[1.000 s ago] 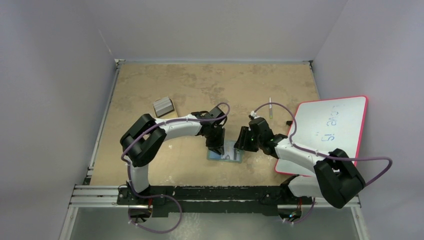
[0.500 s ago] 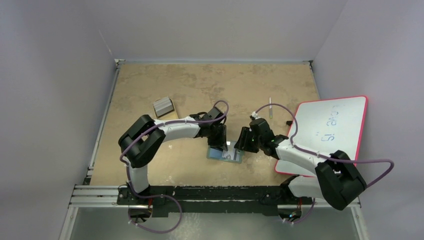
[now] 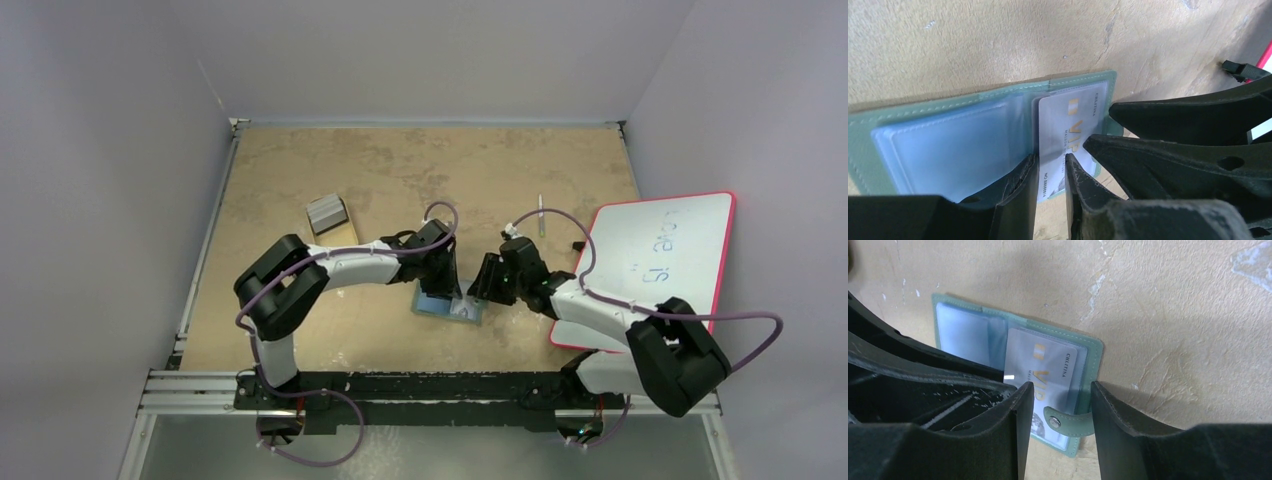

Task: Put the credit cards into the card holder
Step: Insert the credit card into the card holder.

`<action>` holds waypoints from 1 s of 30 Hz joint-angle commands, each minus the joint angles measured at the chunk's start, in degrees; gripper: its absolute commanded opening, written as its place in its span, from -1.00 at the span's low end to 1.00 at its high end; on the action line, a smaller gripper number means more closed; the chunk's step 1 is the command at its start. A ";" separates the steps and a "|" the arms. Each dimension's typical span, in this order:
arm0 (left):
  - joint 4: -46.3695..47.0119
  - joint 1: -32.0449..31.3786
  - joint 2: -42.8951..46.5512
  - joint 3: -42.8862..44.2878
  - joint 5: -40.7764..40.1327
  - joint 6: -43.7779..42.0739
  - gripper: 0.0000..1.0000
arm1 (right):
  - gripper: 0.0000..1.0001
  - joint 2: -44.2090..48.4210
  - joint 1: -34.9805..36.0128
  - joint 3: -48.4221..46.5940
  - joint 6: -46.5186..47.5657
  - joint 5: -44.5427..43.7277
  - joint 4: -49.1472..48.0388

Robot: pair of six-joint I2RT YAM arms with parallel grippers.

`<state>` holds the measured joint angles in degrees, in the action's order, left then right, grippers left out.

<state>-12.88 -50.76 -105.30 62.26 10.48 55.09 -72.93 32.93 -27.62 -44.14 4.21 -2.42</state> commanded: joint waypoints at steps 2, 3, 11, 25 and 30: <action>6.29 -2.10 1.97 -0.02 -1.79 4.12 -0.51 | -0.04 -1.25 -0.06 0.20 -1.13 2.04 -4.68; 6.13 -2.12 2.19 -0.08 -2.06 4.41 -0.51 | -0.05 -1.19 -0.06 0.09 -0.89 1.73 -4.34; -0.32 -2.08 8.58 -1.20 -11.33 1.85 -0.41 | -0.03 2.96 -0.41 -1.74 1.62 -1.82 1.77; -27.05 7.04 16.58 13.72 -28.64 -27.65 0.32 | -0.01 17.79 -0.41 -6.20 5.68 -2.85 13.72; -33.16 10.06 16.66 17.99 -37.54 -42.74 0.38 | -0.02 19.55 -0.41 -10.18 6.93 -3.82 17.45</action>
<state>-38.63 -42.22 -90.83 76.36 -18.44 28.40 -55.22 32.58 -33.10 -39.51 2.17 11.29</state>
